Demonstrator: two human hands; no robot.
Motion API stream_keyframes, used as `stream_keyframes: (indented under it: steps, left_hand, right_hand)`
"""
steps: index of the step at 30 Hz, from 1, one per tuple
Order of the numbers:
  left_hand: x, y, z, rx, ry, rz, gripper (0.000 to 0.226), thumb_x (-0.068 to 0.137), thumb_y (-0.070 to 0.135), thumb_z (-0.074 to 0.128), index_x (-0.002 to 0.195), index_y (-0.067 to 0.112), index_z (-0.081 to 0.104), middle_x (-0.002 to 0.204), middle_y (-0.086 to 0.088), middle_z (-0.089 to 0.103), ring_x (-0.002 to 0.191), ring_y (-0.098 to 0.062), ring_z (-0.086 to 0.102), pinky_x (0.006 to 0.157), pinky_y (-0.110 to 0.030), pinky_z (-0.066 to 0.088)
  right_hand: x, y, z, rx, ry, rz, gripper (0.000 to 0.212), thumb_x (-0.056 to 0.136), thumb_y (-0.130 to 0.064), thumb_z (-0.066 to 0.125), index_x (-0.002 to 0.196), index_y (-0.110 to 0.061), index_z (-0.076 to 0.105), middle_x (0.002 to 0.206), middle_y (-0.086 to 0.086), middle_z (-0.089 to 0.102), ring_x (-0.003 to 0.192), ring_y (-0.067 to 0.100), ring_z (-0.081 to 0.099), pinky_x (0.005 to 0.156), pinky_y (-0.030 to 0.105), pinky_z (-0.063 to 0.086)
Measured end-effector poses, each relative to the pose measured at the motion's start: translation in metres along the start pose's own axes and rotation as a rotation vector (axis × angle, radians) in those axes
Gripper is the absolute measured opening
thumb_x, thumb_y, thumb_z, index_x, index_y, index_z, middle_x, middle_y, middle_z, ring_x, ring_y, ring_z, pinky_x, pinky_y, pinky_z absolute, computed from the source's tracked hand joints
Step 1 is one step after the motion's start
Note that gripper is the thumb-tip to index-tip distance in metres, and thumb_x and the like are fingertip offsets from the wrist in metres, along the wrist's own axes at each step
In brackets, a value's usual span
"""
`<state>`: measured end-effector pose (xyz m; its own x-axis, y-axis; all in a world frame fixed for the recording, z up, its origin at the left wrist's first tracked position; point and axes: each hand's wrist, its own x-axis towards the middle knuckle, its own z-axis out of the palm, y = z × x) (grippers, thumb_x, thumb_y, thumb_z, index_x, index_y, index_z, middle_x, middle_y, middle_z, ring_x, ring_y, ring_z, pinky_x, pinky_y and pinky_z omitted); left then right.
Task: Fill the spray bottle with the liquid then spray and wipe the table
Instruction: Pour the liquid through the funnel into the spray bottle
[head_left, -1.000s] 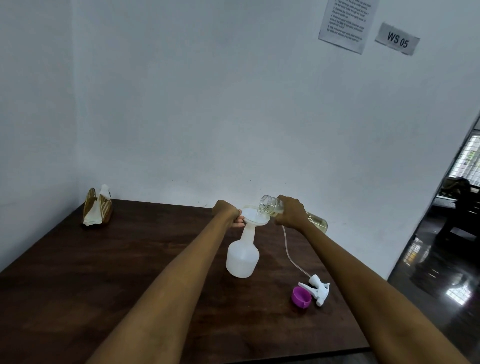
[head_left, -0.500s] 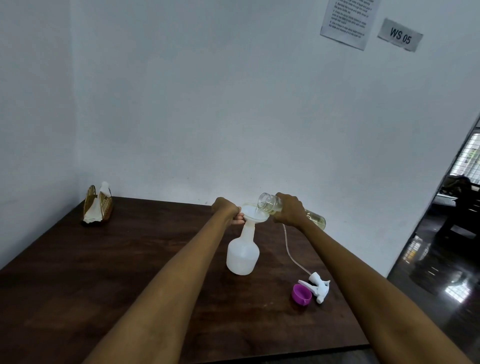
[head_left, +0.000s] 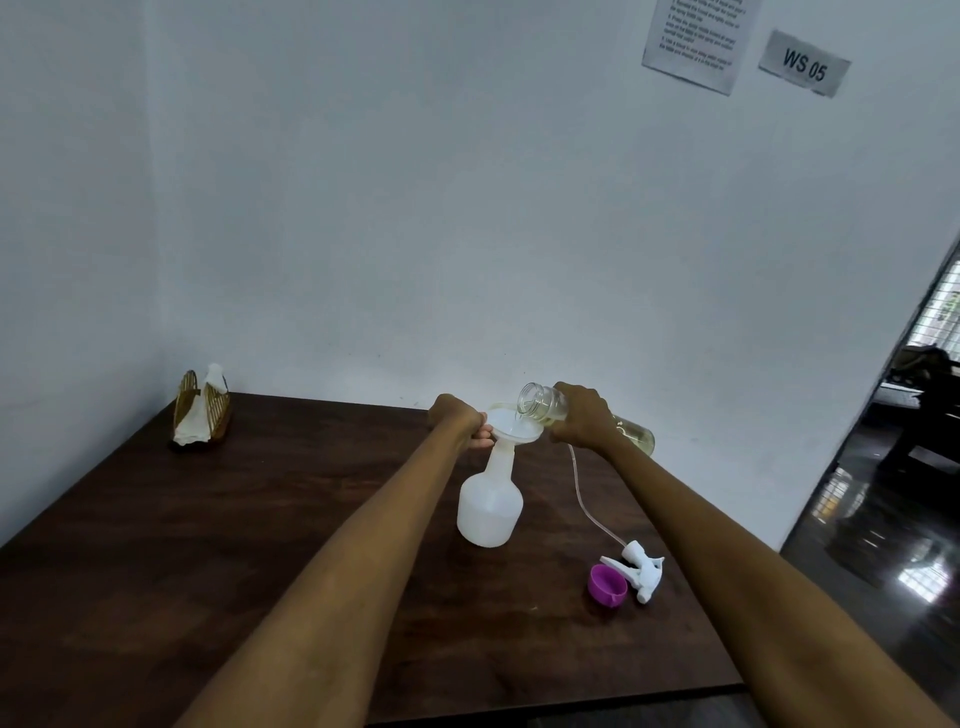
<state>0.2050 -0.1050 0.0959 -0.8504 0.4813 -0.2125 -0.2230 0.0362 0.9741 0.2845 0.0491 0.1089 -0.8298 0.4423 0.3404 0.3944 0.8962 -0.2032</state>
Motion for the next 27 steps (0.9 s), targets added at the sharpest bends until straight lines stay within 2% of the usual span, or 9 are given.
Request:
stream_keyframes:
  steps: [2, 5, 7, 10, 13, 15, 18, 22, 27]
  left_hand:
    - [-0.0004, 0.0002, 0.0008, -0.008, -0.007, -0.013, 0.033, 0.096, -0.005, 0.046, 0.064, 0.002, 0.043, 0.063, -0.012, 0.046, 0.049, -0.013, 0.046, 0.062, -0.028, 0.056]
    - [-0.0020, 0.0006, 0.0002, 0.015, 0.000, -0.007, 0.034, 0.096, -0.006, 0.046, 0.063, 0.001, 0.043, 0.062, -0.012, 0.045, 0.045, -0.013, 0.047, 0.036, -0.020, 0.048]
    - [-0.0033, 0.0011, -0.0002, 0.024, -0.005, -0.004, 0.034, 0.096, -0.005, 0.046, 0.063, 0.001, 0.043, 0.062, -0.012, 0.044, 0.051, -0.014, 0.045, 0.029, -0.019, 0.043]
    - [-0.0029, 0.0013, 0.0001, 0.027, -0.002, -0.005, 0.034, 0.096, -0.006, 0.046, 0.063, 0.001, 0.043, 0.062, -0.012, 0.045, 0.051, -0.014, 0.045, 0.028, -0.019, 0.043]
    - [-0.0025, 0.0007, 0.0002, 0.026, 0.006, -0.003, 0.033, 0.096, -0.006, 0.047, 0.063, 0.002, 0.044, 0.062, -0.012, 0.045, 0.044, -0.013, 0.048, 0.034, -0.019, 0.047]
    - [-0.0026, 0.0003, 0.0001, 0.022, 0.006, -0.004, 0.033, 0.096, -0.005, 0.047, 0.064, 0.002, 0.044, 0.062, -0.011, 0.046, 0.045, -0.013, 0.049, 0.043, -0.020, 0.052]
    - [-0.0011, 0.0000, -0.0002, 0.037, 0.023, 0.007, 0.032, 0.095, -0.006, 0.049, 0.064, 0.001, 0.046, 0.062, -0.012, 0.047, 0.051, -0.015, 0.047, 0.031, -0.020, 0.046]
    - [-0.0005, -0.0009, -0.0004, 0.038, 0.024, 0.003, 0.032, 0.095, -0.005, 0.049, 0.064, 0.002, 0.045, 0.062, -0.012, 0.047, 0.051, -0.014, 0.047, 0.029, -0.020, 0.044]
    - [0.0011, -0.0022, -0.0003, 0.048, 0.053, 0.021, 0.025, 0.092, -0.007, 0.053, 0.068, -0.001, 0.050, 0.062, -0.013, 0.049, 0.050, -0.016, 0.049, 0.030, -0.022, 0.046]
  right_hand:
    - [-0.0005, 0.0000, -0.0013, -0.005, 0.003, -0.003, 0.050, 0.046, -0.030, 0.048, 0.092, -0.013, 0.054, 0.081, 0.000, 0.052, 0.077, 0.022, 0.045, 0.070, 0.028, 0.033]
    - [-0.0010, -0.0010, -0.0022, -0.020, -0.010, -0.012, 0.048, 0.046, -0.031, 0.047, 0.091, -0.015, 0.053, 0.082, 0.004, 0.054, 0.078, 0.024, 0.048, 0.070, 0.027, 0.032]
    - [-0.0011, -0.0025, -0.0039, -0.015, -0.010, -0.016, 0.048, 0.047, -0.032, 0.048, 0.092, -0.015, 0.053, 0.089, 0.010, 0.063, 0.085, 0.030, 0.056, 0.071, 0.028, 0.033]
    - [-0.0009, -0.0027, -0.0033, -0.008, -0.006, -0.014, 0.059, 0.047, -0.032, 0.048, 0.101, -0.009, 0.057, 0.099, 0.012, 0.067, 0.095, 0.033, 0.060, 0.072, 0.028, 0.034]
    - [-0.0008, -0.0032, -0.0033, -0.004, -0.012, -0.005, 0.062, 0.047, -0.031, 0.050, 0.103, -0.007, 0.058, 0.091, 0.009, 0.064, 0.091, 0.032, 0.059, 0.071, 0.028, 0.034]
    - [-0.0009, -0.0029, -0.0030, -0.005, -0.023, 0.006, 0.054, 0.053, -0.029, 0.061, 0.102, -0.007, 0.058, 0.085, 0.005, 0.058, 0.084, 0.028, 0.054, 0.070, 0.027, 0.034]
    - [-0.0001, -0.0006, -0.0007, -0.024, -0.003, 0.000, 0.038, 0.066, -0.013, 0.070, 0.101, -0.006, 0.058, 0.086, 0.007, 0.059, 0.085, 0.029, 0.056, 0.070, 0.028, 0.034]
    - [-0.0022, -0.0026, -0.0029, -0.016, -0.016, -0.016, 0.030, 0.066, -0.017, 0.069, 0.092, -0.013, 0.055, 0.083, 0.004, 0.055, 0.081, 0.026, 0.052, 0.069, 0.027, 0.033]
    - [-0.0048, -0.0038, -0.0052, 0.014, -0.032, -0.035, 0.037, 0.049, -0.031, 0.052, 0.084, -0.019, 0.044, 0.079, 0.001, 0.053, 0.077, 0.025, 0.050, 0.068, 0.027, 0.032]
